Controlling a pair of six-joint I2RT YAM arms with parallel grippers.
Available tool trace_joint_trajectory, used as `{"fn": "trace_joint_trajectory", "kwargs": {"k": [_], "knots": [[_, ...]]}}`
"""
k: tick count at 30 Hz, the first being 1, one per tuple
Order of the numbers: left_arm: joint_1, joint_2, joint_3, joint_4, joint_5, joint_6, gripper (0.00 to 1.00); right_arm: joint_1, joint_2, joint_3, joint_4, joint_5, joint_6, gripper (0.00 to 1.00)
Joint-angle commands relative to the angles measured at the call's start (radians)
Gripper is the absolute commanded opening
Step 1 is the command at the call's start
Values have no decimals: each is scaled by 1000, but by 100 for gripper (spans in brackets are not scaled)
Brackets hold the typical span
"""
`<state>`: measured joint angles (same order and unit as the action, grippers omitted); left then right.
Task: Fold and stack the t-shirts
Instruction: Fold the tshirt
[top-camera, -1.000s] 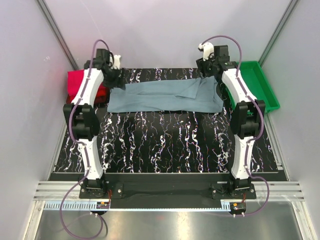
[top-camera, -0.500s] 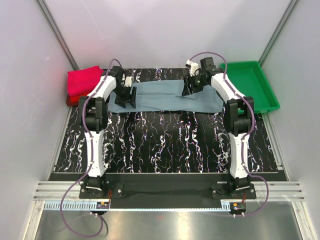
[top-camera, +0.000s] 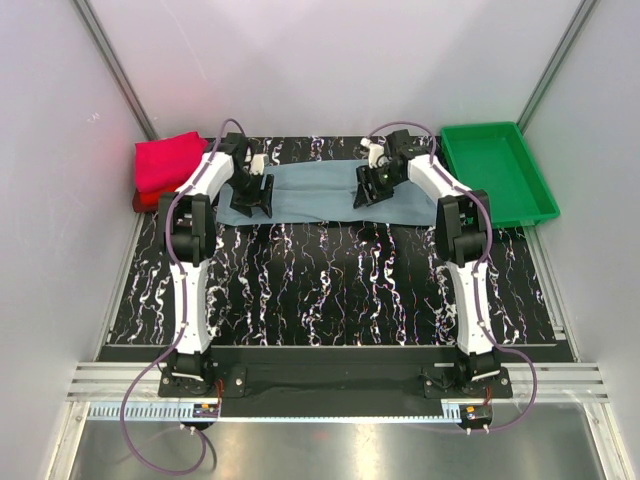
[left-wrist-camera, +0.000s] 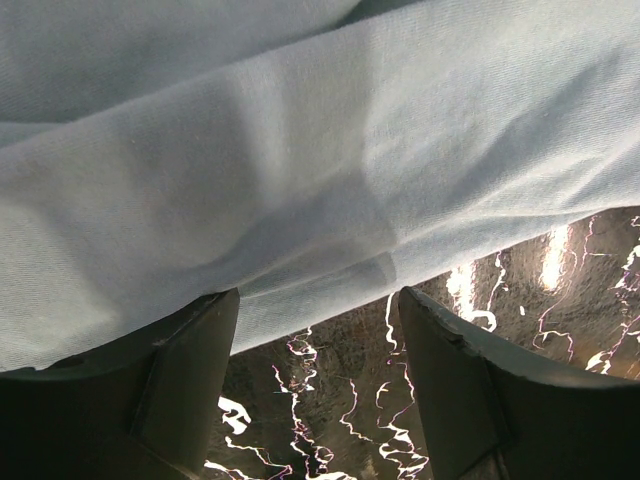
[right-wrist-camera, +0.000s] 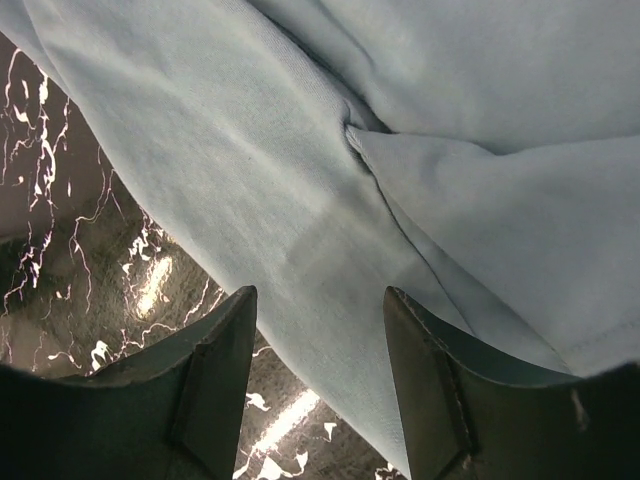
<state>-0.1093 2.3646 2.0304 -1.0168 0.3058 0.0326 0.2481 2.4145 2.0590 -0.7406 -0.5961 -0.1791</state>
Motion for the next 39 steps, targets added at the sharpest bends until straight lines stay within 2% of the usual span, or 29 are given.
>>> {"fn": "trace_joint_trajectory", "kwargs": {"k": [1,11,18,23,29,33,39], "knots": [[-9,-1,-18,6,0,-2,71,11,3,53,13,-8,3,60],[-15,-7,-56,4,-19,1,71,8,86,170,75,188,-26,61],[-27,-27,-93,4,-28,7,71,17,185,386,161,303,-40,61],[-43,-36,-110,4,-46,23,71,37,198,487,224,309,-97,62],[-64,-59,-133,4,-59,24,71,34,75,337,311,332,-132,63],[-67,-64,-127,3,-63,24,72,14,-26,158,311,329,-131,62],[-67,-111,-107,-3,-86,33,73,-44,-161,-26,299,328,-34,63]]}}
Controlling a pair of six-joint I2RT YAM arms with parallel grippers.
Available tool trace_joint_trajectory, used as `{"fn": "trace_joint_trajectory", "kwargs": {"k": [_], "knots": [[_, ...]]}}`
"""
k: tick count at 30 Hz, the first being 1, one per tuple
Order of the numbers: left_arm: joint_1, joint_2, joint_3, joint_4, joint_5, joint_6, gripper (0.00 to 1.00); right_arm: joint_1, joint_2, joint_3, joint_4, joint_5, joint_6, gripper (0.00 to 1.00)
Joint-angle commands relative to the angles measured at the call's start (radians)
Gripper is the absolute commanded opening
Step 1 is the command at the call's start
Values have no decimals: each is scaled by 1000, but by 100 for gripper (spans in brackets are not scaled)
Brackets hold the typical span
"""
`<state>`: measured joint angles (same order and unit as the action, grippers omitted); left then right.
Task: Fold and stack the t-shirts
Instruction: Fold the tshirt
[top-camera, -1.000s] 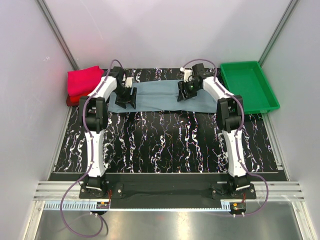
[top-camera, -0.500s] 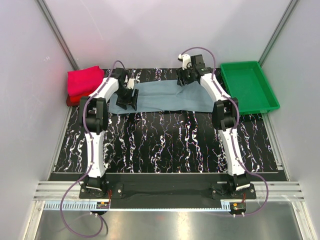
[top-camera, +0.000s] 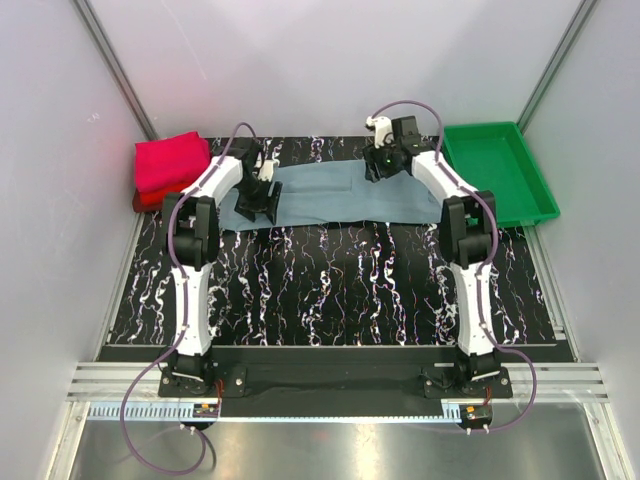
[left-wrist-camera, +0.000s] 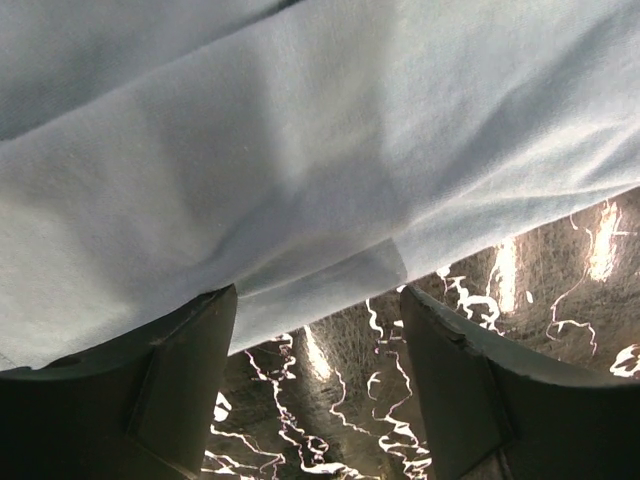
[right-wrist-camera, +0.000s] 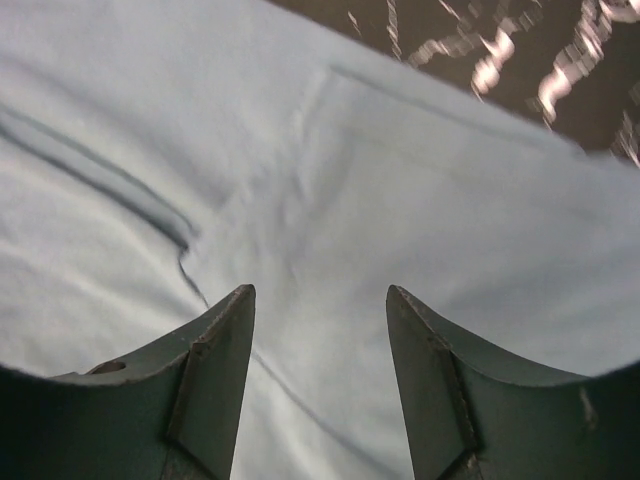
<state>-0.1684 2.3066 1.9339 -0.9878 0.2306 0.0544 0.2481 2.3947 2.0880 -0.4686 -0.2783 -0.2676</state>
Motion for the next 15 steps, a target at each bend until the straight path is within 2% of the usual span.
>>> {"fn": "trace_joint_trajectory", "kwargs": {"k": [1,4,8,9,12,15], "knots": [[-8,-67,-1,-35,-14,13,74,-53,-160,-75,13,2,59,63],[-6,-131,0,-52,-14,28,74,-90,-230,-143,-36,-16,88,63],[13,-222,13,-49,7,42,75,-159,-230,-94,-183,-70,212,63],[18,-222,23,-46,3,48,75,-176,-221,-91,-208,-105,296,63],[29,-158,106,-63,-30,76,75,-222,-213,-150,-229,-185,414,64],[41,-89,168,-78,-62,71,75,-224,-212,-204,-246,-203,419,64]]}}
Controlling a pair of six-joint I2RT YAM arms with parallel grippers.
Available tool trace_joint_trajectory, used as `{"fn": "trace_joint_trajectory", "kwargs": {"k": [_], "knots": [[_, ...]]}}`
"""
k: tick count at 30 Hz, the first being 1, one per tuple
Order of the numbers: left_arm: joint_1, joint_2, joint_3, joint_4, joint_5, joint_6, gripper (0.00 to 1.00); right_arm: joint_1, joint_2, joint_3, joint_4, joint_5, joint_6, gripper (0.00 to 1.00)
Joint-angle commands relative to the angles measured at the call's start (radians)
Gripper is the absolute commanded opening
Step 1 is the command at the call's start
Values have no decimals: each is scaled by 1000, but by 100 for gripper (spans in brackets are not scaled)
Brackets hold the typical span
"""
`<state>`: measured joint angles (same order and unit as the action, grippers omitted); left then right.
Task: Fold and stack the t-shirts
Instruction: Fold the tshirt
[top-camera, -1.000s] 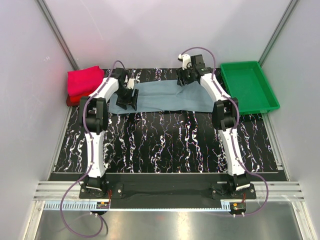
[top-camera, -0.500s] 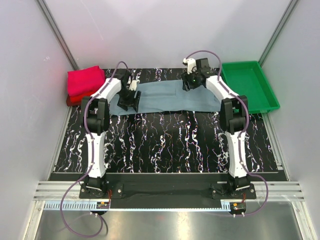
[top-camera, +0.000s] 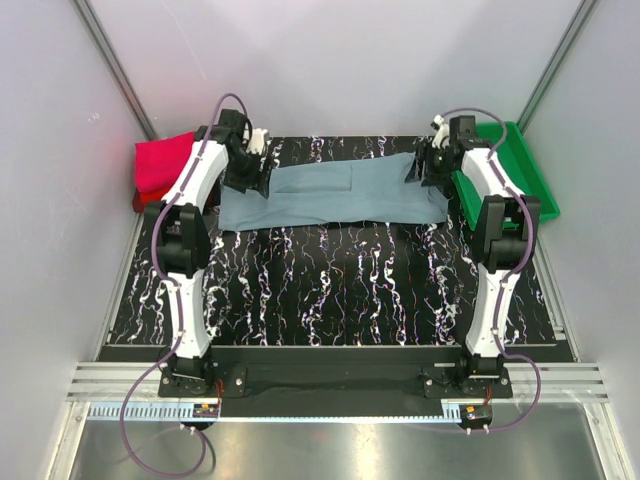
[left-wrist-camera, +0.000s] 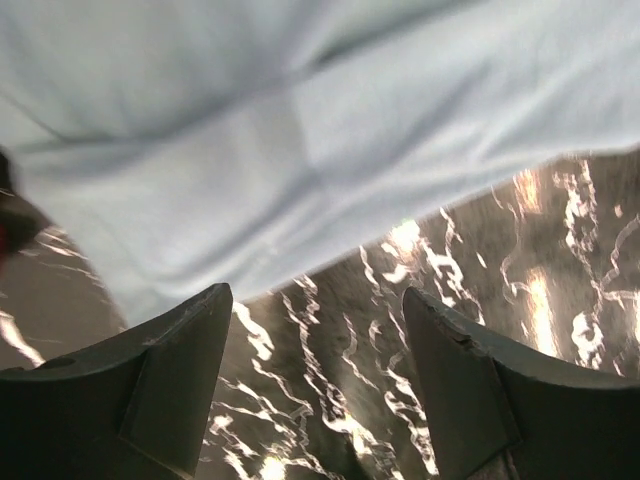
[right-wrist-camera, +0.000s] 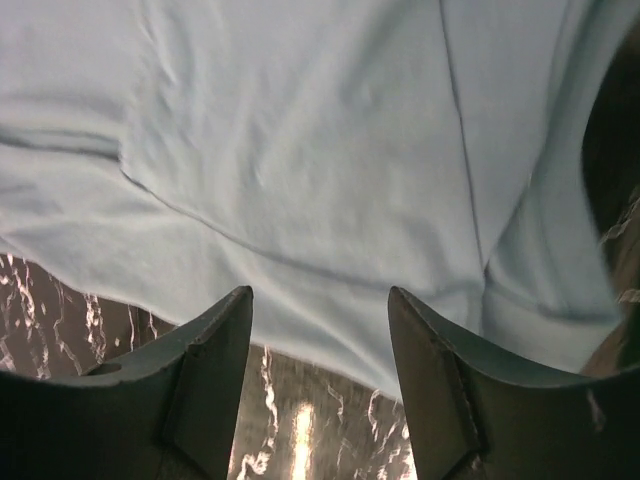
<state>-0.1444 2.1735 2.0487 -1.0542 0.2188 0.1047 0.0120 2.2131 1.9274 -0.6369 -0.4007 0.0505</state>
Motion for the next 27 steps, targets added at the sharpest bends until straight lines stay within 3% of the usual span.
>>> {"fn": "trace_joint_trajectory", "kwargs": {"k": [1,7,16,27], "knots": [[19,49,50,-12,-65,23,75,14,-38,-54,-92,-73,95,64],[72,-15,-71,10,-71,9,74,-6,-111,-134,-155,-32,9,64],[192,-29,-104,-7,-38,7,74,-115,-182,-222,-152,-13,-43,63],[207,-18,-188,-4,33,6,72,-152,-164,-277,-123,-6,-103,62]]}}
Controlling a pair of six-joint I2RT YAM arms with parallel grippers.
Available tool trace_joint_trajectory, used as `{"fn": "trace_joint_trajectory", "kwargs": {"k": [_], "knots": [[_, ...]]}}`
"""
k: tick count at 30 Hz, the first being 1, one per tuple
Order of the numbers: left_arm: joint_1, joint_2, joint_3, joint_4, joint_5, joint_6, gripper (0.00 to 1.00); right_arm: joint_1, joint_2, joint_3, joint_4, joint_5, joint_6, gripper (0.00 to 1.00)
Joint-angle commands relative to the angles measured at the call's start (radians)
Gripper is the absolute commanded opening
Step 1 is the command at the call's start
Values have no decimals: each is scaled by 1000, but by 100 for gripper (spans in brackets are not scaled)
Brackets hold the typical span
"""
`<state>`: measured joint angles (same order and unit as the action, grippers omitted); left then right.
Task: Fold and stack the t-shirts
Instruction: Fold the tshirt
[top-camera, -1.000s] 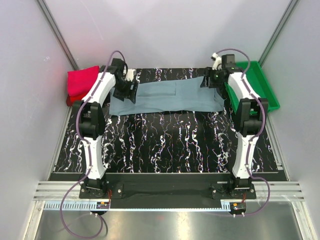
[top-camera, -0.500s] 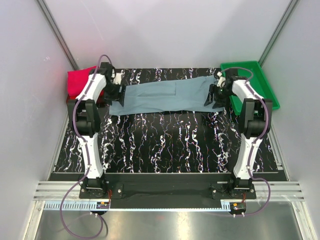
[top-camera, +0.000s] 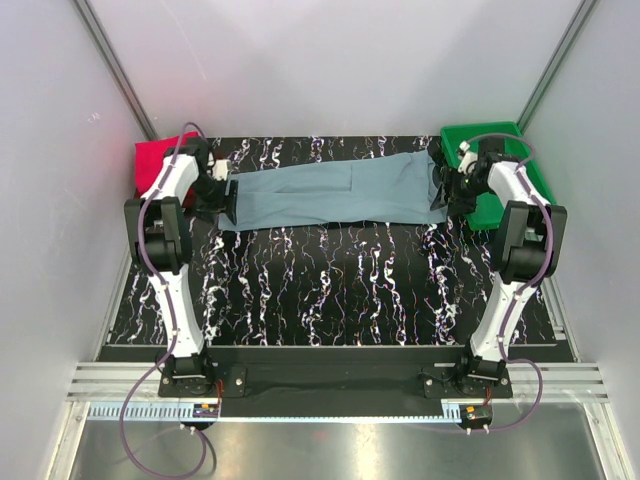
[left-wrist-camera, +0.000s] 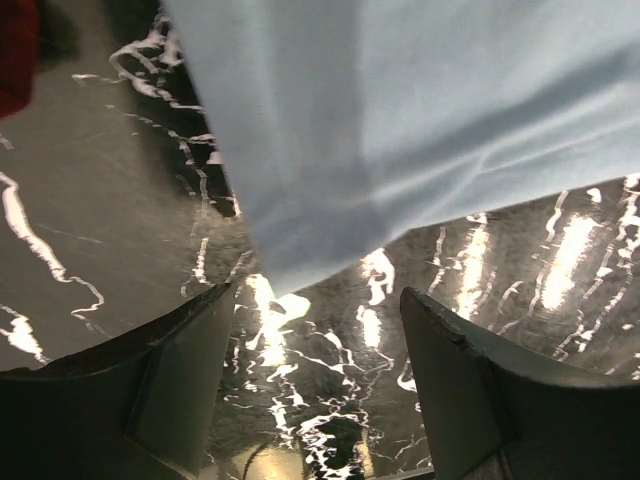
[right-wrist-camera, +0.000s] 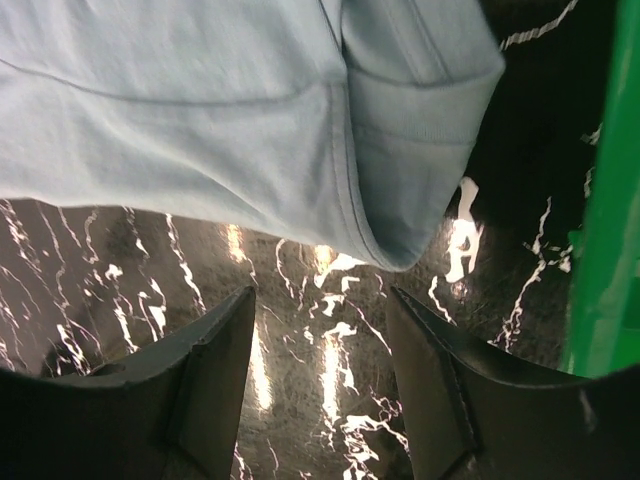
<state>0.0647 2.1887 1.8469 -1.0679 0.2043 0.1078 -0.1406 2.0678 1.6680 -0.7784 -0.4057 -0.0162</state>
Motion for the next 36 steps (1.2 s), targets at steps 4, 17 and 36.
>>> {"fn": "trace_joint_trajectory", "kwargs": {"k": [4,17,36], "knots": [[9,-15,18,8,47,0,71,1,14,-17,18,-4,-51,61],[23,19,14,6,44,18,54,-8,83,33,39,-13,-80,52],[53,42,21,-4,73,47,0,-22,83,50,24,-24,-110,0]]}}
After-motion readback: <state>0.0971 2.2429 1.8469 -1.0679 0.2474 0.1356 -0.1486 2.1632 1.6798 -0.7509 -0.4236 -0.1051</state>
